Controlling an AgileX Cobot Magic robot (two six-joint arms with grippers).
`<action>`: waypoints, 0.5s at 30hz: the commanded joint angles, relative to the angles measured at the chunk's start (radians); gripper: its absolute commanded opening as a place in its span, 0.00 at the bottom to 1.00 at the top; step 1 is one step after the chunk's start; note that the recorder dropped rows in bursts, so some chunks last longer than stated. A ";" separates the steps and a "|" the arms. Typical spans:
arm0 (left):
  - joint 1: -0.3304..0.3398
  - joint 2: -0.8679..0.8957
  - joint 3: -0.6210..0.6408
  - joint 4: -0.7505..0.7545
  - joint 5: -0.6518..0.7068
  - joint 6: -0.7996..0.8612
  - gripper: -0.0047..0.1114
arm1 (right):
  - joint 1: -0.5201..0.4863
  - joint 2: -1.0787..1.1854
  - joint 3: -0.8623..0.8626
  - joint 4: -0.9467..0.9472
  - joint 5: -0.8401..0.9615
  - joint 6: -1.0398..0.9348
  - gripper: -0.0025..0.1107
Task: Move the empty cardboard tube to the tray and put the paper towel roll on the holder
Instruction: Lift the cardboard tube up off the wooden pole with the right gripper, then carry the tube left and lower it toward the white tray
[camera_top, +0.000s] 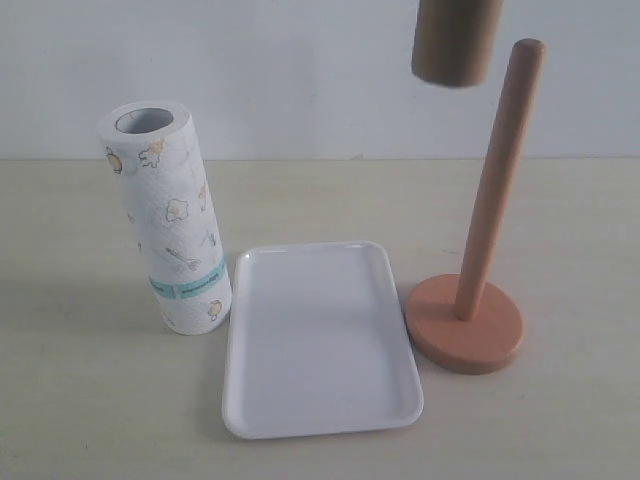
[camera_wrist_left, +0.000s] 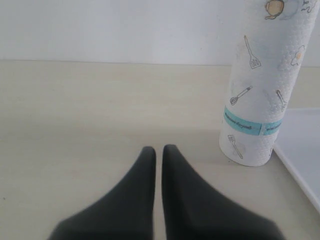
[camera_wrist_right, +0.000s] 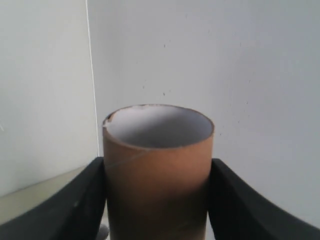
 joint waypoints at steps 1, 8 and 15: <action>0.001 -0.003 0.003 -0.002 -0.003 -0.008 0.08 | 0.102 -0.004 0.115 0.003 0.049 -0.094 0.02; 0.001 -0.003 0.003 -0.002 -0.003 -0.008 0.08 | 0.426 -0.004 0.335 0.003 0.548 -0.154 0.02; 0.001 -0.003 0.003 -0.002 -0.003 -0.008 0.08 | 0.572 -0.002 0.502 0.044 0.746 -0.058 0.02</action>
